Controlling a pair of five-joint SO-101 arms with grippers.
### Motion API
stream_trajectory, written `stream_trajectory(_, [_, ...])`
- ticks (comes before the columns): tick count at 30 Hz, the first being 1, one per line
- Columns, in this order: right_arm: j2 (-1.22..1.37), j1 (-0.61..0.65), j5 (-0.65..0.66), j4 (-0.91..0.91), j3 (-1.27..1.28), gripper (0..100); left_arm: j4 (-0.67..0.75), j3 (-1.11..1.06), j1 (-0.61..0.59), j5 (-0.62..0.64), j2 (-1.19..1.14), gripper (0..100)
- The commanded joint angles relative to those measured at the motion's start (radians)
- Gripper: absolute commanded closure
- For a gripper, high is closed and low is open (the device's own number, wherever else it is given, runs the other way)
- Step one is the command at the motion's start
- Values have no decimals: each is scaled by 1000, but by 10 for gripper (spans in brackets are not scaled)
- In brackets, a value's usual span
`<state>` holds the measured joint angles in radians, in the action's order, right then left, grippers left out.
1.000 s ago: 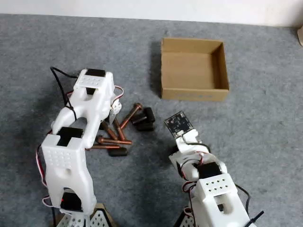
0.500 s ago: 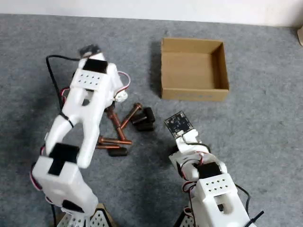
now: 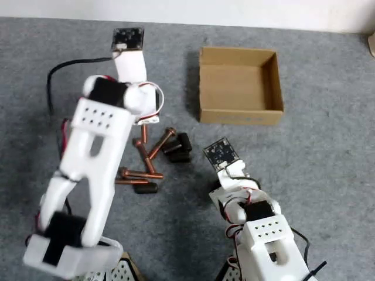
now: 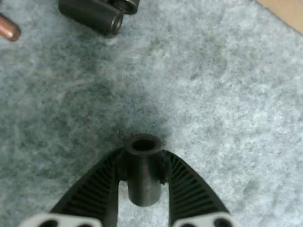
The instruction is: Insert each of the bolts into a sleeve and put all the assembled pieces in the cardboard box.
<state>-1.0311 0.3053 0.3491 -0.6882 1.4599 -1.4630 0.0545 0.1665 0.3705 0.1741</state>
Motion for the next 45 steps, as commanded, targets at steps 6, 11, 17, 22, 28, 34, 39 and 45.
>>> stream_trajectory(6, [-19, -5, -81, 22, -42, 994, 2, -268, 19, -89, 450, 996])
stream_trajectory(11, [-19, 13, -80, 22, -82, 994, 98, -607, 19, -87, 714, 996])
stream_trajectory(17, [-21, 153, -83, 25, -117, 994, 345, -1004, 44, -170, 1052, 996])
stream_trajectory(22, [-159, 217, -158, 22, -116, 994, 456, -1112, 79, -233, 1237, 995])
stream_trajectory(28, [-553, 232, -206, 5, -36, 994, 600, -1078, 85, -229, 1251, 995])
stream_trajectory(34, [-814, 272, -204, 7, 134, 994, 895, -1082, 168, -133, 1253, 995])
stream_trajectory(39, [-779, 331, -203, 105, 142, 994, 991, -1119, 179, 23, 1253, 995])
stream_trajectory(45, [-808, 348, -207, 160, 143, 994, 1243, -1299, 180, 26, 1253, 995])
